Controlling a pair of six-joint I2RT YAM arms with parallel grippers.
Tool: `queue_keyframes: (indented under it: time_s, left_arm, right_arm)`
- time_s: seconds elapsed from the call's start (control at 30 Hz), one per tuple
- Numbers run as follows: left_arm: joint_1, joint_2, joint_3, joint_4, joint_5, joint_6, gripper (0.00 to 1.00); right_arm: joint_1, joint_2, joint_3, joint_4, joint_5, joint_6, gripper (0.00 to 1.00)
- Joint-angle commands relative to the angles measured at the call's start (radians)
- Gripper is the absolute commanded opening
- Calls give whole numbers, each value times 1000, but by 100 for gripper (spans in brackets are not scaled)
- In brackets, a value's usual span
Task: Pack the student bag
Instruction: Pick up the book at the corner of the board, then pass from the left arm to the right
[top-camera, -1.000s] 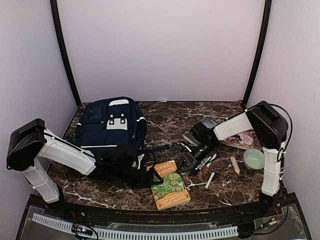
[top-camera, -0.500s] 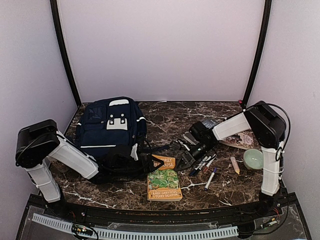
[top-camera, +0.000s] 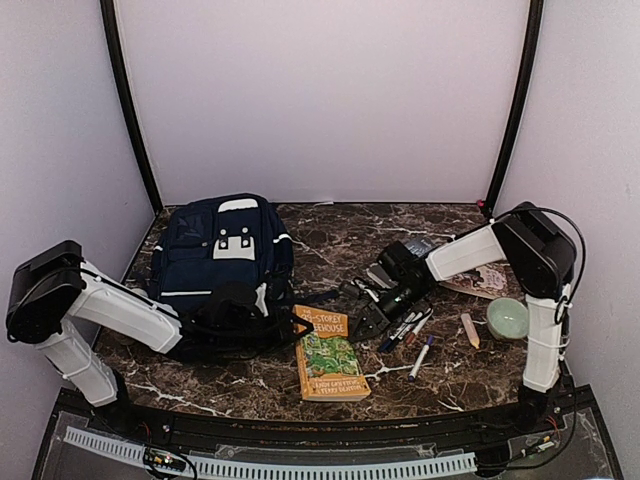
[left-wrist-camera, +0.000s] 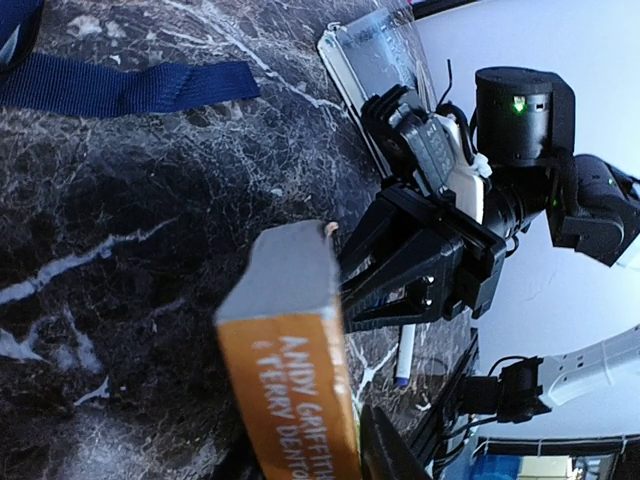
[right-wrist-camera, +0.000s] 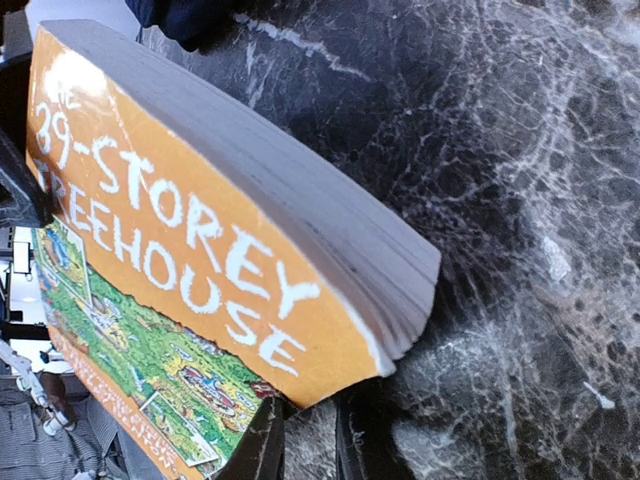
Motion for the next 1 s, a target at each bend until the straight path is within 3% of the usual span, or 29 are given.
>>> queue_keyframes:
  time_s: [0.0, 0.13, 0.23, 0.43, 0.63, 0.97]
  left_arm:
    - [11, -94, 32, -116, 5, 35, 23]
    - [28, -119, 36, -148, 30, 22, 9]
    - [50, -133, 67, -185, 73, 32, 1]
    - [60, -190, 244, -394, 114, 260, 0]
    - [74, -234, 327, -436, 151, 511, 0]
    - [74, -314, 416, -258, 44, 520, 0]
  right_arm:
    - [12, 6, -39, -60, 296, -29, 20]
    - [9, -74, -26, -104, 325, -55, 24]
    - [-10, -143, -8, -159, 326, -85, 34]
    - [-93, -332, 35, -290, 238, -202, 55]
    - [-139, -404, 102, -407, 63, -267, 99]
    - [-147, -589, 92, -279, 42, -217, 100]
